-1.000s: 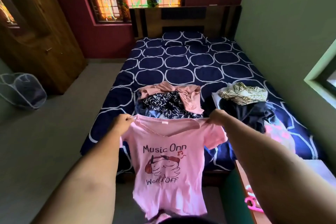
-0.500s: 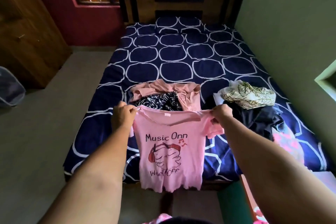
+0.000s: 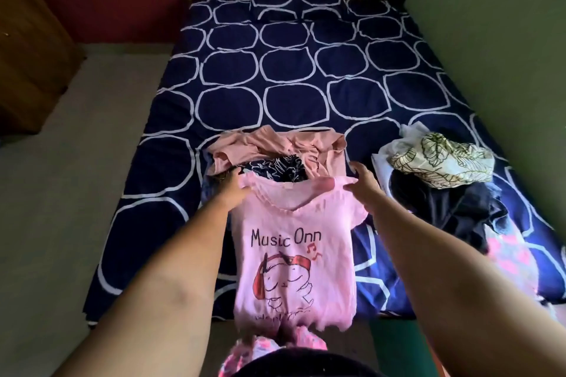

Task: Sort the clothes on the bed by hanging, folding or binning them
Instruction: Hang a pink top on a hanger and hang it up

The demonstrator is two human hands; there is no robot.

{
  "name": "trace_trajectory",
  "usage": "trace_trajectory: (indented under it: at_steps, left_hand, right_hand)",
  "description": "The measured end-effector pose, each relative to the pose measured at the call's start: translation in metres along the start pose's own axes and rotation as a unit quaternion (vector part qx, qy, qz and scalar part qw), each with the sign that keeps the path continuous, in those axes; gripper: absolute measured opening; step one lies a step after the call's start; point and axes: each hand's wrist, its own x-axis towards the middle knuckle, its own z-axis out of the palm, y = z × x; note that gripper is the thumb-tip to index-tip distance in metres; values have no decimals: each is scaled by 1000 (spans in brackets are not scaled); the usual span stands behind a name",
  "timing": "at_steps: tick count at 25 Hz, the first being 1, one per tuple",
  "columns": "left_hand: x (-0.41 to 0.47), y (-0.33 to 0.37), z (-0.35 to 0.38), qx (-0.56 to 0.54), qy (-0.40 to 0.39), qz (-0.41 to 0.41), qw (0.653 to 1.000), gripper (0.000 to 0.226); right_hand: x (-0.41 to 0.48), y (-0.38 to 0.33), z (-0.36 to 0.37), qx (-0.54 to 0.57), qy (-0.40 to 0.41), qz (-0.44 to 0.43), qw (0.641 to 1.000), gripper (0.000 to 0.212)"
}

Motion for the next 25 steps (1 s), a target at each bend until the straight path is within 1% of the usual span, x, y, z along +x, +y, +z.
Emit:
trace_trajectory:
  at_steps: [1,2,4,7,9,11,12,14,17,23,25]
  left_hand:
    - [4,0,4,-1,-24,-1,1000,69]
    - [12,-2,9,3,-38,6,999,71]
    - [20,2,13,28,-49,28,998,69]
    - [28,23,18,76,-65,78,992,67]
    - [30,38,25,120,-101,123,980,67]
    - [32,48,37,167,-148,151,963,63]
    - [32,51,43,186,-169,161,954,58]
    - [28,60,56,208,-200,168,943,48]
    - [14,82,76,206,-231,179,934,45]
    - [-30,128,124,261,-248,260,896,44]
    - [-60,147,144,255,-251,281,890,43]
  right_hand:
    - [2,1,5,12,-22,-10,1000,69]
    - [6,1,9,16,-46,-18,999,71]
    - [11,1,10,18,-82,-32,996,72]
    - [13,3,1,-21,-104,-48,993,69]
    - [12,12,-7,-110,-121,-66,984,64]
    - [9,23,-16,-237,-153,-80,956,59]
    - [5,28,-21,-282,-170,-79,941,57]
    - [-5,41,-29,-318,-194,-61,926,53]
    - [-27,62,-46,-298,-187,-38,935,51]
    - [-85,115,-87,-262,-119,-18,958,48]
    - [-114,140,-103,-258,-105,-14,960,47]
